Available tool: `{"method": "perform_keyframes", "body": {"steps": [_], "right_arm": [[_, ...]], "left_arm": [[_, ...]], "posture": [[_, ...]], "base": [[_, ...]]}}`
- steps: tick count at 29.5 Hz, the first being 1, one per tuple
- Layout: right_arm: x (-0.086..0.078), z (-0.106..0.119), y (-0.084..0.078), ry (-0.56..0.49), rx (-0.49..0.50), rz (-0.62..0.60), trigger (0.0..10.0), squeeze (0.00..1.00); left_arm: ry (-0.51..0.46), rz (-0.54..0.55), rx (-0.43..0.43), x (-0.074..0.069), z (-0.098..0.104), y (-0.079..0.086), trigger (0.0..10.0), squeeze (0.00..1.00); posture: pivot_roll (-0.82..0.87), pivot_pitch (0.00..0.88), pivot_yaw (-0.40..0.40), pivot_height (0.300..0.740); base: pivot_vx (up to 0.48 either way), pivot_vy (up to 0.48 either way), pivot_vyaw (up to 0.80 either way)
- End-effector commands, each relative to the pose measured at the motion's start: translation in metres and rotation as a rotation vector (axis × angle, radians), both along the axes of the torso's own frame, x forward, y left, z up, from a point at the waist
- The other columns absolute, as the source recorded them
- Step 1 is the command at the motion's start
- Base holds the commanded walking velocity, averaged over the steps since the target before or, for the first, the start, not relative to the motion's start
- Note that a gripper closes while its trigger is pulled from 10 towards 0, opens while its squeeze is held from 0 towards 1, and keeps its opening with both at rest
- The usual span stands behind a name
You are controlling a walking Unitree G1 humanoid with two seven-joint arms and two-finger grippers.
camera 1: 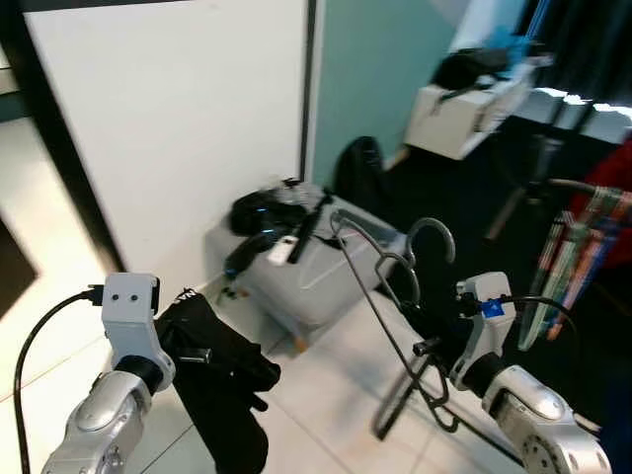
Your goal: Hang hanger
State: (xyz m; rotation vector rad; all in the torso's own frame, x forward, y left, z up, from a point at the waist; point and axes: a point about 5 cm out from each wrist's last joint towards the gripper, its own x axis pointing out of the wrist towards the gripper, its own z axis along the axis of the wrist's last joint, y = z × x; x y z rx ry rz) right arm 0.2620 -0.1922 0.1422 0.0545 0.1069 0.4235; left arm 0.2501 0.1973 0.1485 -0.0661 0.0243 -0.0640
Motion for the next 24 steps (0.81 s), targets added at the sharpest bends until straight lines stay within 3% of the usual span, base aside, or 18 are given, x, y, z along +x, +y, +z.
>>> {"method": "perform_keyframes", "body": {"steps": [1, 6, 13, 15, 19, 24], "right_arm": [[-0.001, 0.001, 0.000, -0.014, 0.002, 0.009, 10.0, 0.00], [-0.001, 0.002, 0.002, -0.022, 0.001, 0.021, 10.0, 0.00], [-0.007, 0.003, -0.001, -0.021, -0.018, 0.019, 10.0, 0.00], [-0.010, 0.003, -0.001, -0.018, -0.020, 0.019, 10.0, 0.00], [-0.034, -0.001, 0.003, 0.028, 0.033, 0.018, 10.0, 0.00], [-0.031, -0.003, -0.001, 0.038, 0.108, -0.033, 10.0, 0.00]], "left_arm": [[-0.004, -0.005, 0.019, 0.001, 0.002, -0.001, 10.0, 0.00], [-0.003, 0.015, 0.024, 0.000, 0.002, 0.000, 10.0, 0.00], [0.000, 0.109, 0.001, -0.013, 0.004, 0.008, 10.0, 0.00], [0.007, 0.098, -0.013, -0.016, 0.004, 0.006, 10.0, 0.00], [0.025, -0.044, -0.024, -0.036, 0.002, -0.018, 10.0, 0.00], [0.040, -0.075, -0.059, -0.031, -0.003, -0.022, 10.0, 0.00]], "posture": [[-0.03, 0.026, -0.072, 0.740], [-0.03, 0.022, -0.069, 0.740], [-0.03, 0.021, -0.072, 0.740], [-0.03, 0.021, -0.072, 0.740], [-0.02, 0.025, -0.082, 0.740], [-0.02, 0.007, -0.080, 0.740]], "base": [[0.000, 0.000, 0.69], [0.000, 0.000, 0.69], [0.000, 0.000, 0.69], [0.000, 0.000, 0.68], [0.000, 0.000, 0.66], [0.000, 0.000, 0.65]]}}
